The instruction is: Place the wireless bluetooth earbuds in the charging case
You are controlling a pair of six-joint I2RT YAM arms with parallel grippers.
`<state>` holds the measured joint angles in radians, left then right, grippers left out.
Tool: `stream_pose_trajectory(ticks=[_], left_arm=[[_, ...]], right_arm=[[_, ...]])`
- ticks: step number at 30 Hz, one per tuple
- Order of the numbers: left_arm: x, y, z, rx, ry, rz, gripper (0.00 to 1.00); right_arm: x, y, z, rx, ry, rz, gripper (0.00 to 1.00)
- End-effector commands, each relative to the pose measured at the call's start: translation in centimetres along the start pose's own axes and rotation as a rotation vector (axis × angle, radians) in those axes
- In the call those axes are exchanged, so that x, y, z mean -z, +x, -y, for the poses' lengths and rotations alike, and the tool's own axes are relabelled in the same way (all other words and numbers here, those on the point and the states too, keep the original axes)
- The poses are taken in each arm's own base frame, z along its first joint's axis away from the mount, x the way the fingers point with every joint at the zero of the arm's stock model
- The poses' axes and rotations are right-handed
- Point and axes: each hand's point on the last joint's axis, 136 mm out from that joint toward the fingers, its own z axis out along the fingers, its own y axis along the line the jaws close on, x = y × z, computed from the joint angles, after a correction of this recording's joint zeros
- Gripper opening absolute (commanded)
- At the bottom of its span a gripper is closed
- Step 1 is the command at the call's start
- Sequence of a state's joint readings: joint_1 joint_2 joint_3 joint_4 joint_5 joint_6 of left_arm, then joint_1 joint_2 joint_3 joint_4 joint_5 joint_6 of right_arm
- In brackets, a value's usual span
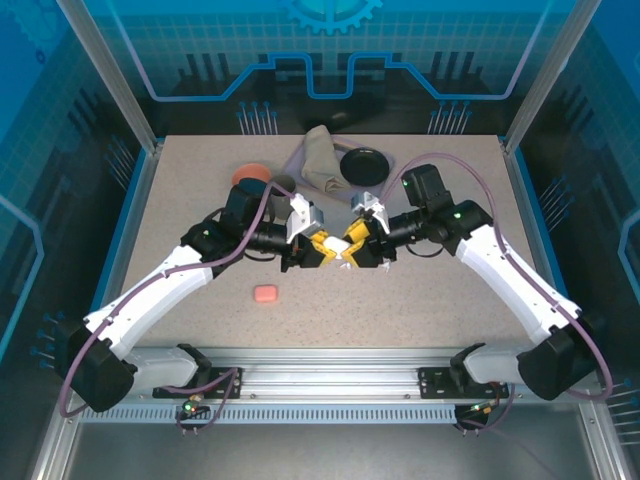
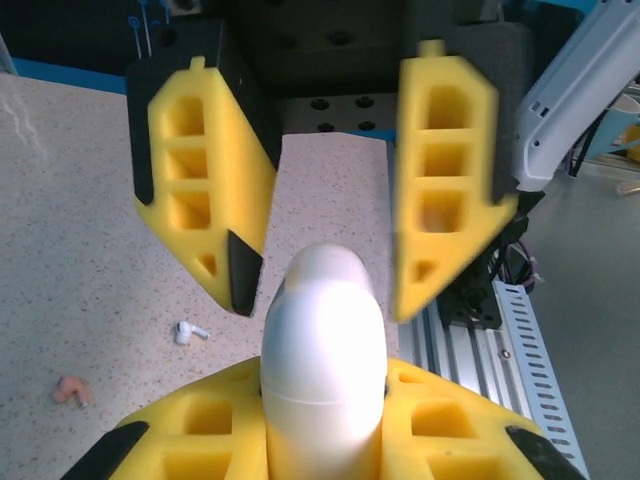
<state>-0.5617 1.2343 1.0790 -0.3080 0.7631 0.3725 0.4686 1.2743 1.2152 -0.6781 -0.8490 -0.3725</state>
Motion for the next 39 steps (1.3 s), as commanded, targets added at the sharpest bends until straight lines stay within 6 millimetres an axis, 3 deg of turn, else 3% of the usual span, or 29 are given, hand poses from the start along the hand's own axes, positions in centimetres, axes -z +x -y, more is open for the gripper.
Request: stream_pose_trajectory(ticks=[1, 8, 9, 16, 22, 31, 39], left_arm=[[0.2, -0.8, 0.1, -0.069, -0.024, 0.041, 0.06], [-0.2, 0.1, -0.5, -0.191, -0.082, 0.123, 0.02], [-0.2, 0.2, -0.4, -0.208, -0.082, 0.137, 0.01], [-1.0, 1.2, -1.2, -0.204, -0.103, 0.201, 0.00], [-1.7, 2.8, -2.3, -0.168, -0.151, 0.265, 0.00], [-2.0, 4.0, -2.1, -0.149, -0.158, 0.284, 0.00], [-2.0, 4.2, -2.0, -0.135, -0.161, 0.279, 0.00]], right_arm=[[2.1, -0.9, 0.1, 0.042, 0.113, 0.064, 0.67], [4.8, -0.5, 0.7, 0.110, 0.329, 0.237, 0.99], [4.6, 0.5, 0.7, 0.115, 0.347, 0.260, 1.00], [4.3, 2.2, -0.7, 0.346, 0.455, 0.362, 1.00], [2.6, 3.3, -1.4, 0.426, 0.442, 0.278, 1.00], [1.2, 1.8, -0.6, 0.509, 0.466, 0.216, 0.99], [0.6, 0.1, 0.7, 0.551, 0.478, 0.189, 0.87]])
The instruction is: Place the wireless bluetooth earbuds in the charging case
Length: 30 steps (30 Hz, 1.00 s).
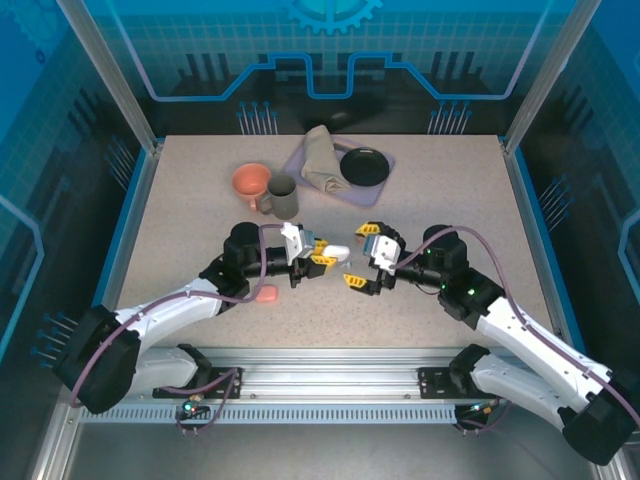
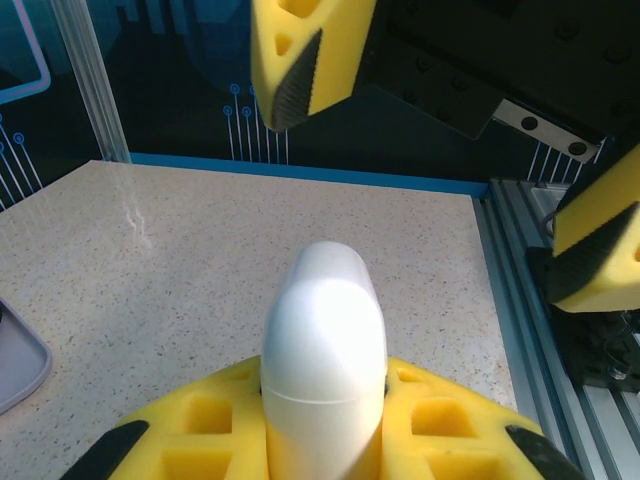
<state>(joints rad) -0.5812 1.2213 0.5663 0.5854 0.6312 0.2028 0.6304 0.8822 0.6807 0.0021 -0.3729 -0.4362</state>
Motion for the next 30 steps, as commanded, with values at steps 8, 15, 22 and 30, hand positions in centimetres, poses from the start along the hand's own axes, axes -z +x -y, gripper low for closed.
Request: stream_pose_trajectory(ticks=[8, 15, 22, 30], left_arm=[[0.1, -1.2, 0.4, -0.029, 0.006, 0.023, 0.00], [0.1, -1.4, 0.5, -0.034, 0.012, 0.019, 0.00], [0.1, -1.4, 0.6, -0.038, 0.019, 0.010, 0.00], [0.1, -1.5, 0.6, -0.042, 0.018, 0.011, 0.00]], right_arm=[[-1.5, -1.4, 1.8, 0.092, 0.032, -0.005, 0.82], [-2.1, -1.4, 2.4, 0.099, 0.036, -0.022, 0.77], [-1.7, -1.4, 3.5, 0.102, 0.074, -0.041, 0.76], [-1.7, -1.8, 2.1, 0.101, -0.016, -0.007, 0.78]])
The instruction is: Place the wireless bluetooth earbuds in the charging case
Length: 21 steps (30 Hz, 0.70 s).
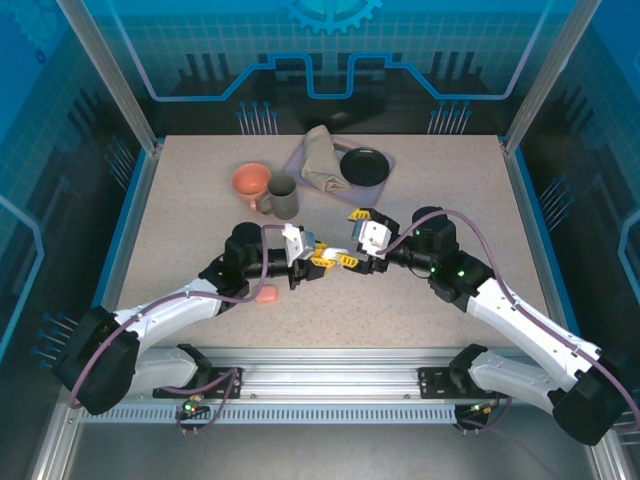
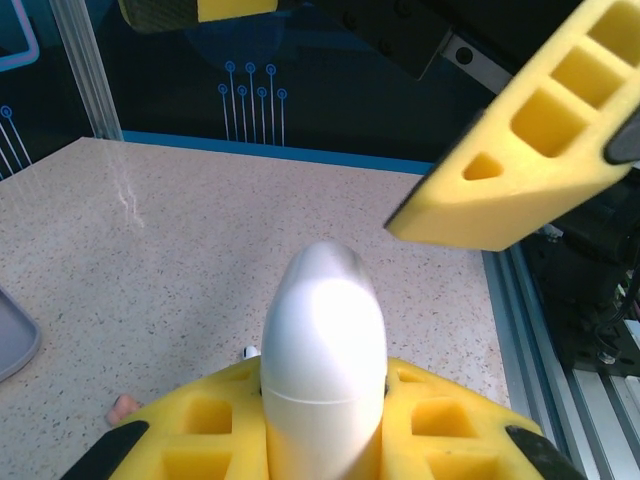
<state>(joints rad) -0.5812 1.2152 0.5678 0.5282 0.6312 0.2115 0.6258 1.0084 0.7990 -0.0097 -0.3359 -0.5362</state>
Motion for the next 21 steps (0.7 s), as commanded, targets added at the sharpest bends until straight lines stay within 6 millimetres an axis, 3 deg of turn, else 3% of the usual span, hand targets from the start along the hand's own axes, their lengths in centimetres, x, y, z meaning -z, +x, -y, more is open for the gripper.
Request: stream_pose_trajectory(ticks=[1, 8, 21], left_arm=[[0.1, -2.3, 0.4, -0.064, 0.012, 0.047, 0.00], [0.1, -2.4, 0.5, -0.066, 0.013, 0.044, 0.00], [0.6, -2.4, 0.9, -0.082, 0.015, 0.026, 0.00]], right_arm=[[0.1, -0.8, -0.5, 0.009, -0.048, 0.028, 0.78], [-0.7, 0.3, -1.5, -0.008, -0.107, 0.002, 0.81], [-0.8, 0.8, 0.2, -0.022, -0.046, -0.024, 0.73]])
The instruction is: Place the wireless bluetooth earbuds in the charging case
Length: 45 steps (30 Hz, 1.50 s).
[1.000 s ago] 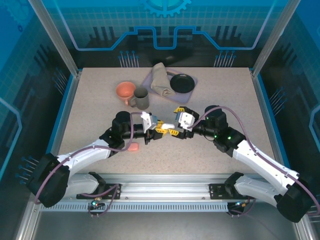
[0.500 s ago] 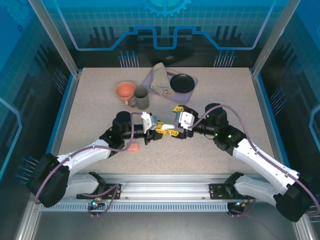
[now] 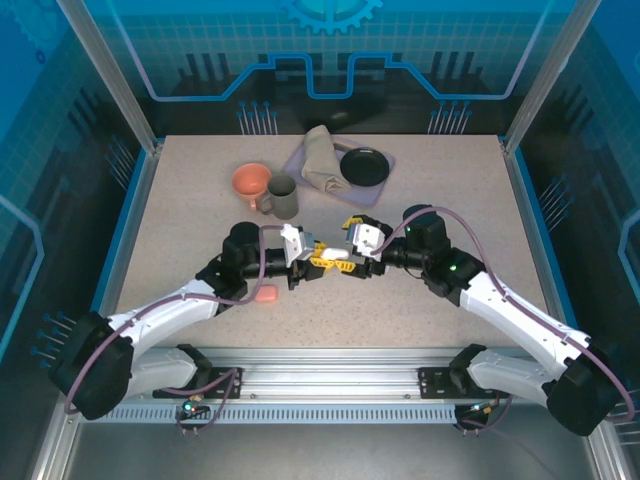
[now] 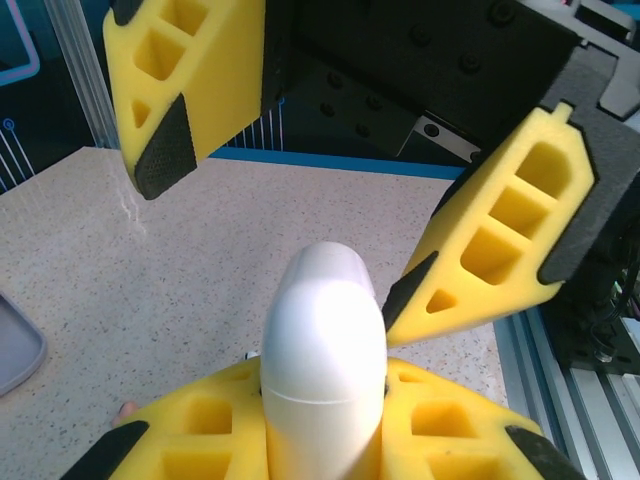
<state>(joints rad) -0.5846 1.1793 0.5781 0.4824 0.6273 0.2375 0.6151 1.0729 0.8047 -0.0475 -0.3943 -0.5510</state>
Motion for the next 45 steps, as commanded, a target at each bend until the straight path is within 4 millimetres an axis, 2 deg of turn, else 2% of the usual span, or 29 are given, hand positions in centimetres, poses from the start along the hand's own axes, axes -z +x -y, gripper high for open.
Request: stream_pose_trajectory(ticks=[1, 7, 11, 14, 22, 26, 30, 33, 37, 41, 45], left_arm=[[0.2, -1.7, 0.5, -0.055, 0.015, 0.025, 0.00], [0.2, -1.4, 0.6, -0.049, 0.017, 0.016, 0.00], [0.1, -1.4, 0.7, -0.054, 0.018, 0.015, 0.00], [0.0, -1.4, 0.8, -0.054, 0.023, 0.011, 0.00], [-0.1, -1.6, 0.5, -0.055, 0.006, 0.019, 0.00], [0.0, -1.5, -0.1, -0.052, -0.032, 0.024, 0.00], [0.4, -1.5, -0.6, -0.056, -0.079, 0.030, 0.00], [0.7, -1.5, -0.7, -0.059, -0.100, 0.033, 0.00], [1.2, -1.5, -0.8, -0.064, -0.126, 0.041, 0.00], [1.8, -1.9, -0.6, -0.065, -0.142, 0.051, 0.00], [2.6, -2.4, -0.3, -0.067, -0.158, 0.063, 0.00]], right_arm=[[0.7, -1.3, 1.6, 0.006, 0.046, 0.024, 0.72], [1.1, -2.0, 2.4, -0.002, 0.058, 0.029, 0.70], [1.0, -1.4, 2.7, -0.022, 0.062, 0.012, 0.70], [1.4, -2.4, 3.7, -0.023, 0.082, 0.030, 0.70], [1.8, -2.6, 4.0, -0.044, 0.081, 0.035, 0.70], [2.9, -2.9, 4.3, -0.079, 0.101, 0.052, 0.72], [4.5, -2.7, 5.6, -0.174, 0.186, 0.034, 0.78], [6.0, -1.2, 7.5, -0.336, 0.297, -0.023, 0.79], [7.7, 2.8, 9.1, -0.619, 0.393, -0.143, 0.77], [7.4, 7.0, 8.1, -0.872, 0.390, -0.240, 0.72], [4.8, 10.0, 5.4, -1.077, 0.298, -0.251, 0.65]])
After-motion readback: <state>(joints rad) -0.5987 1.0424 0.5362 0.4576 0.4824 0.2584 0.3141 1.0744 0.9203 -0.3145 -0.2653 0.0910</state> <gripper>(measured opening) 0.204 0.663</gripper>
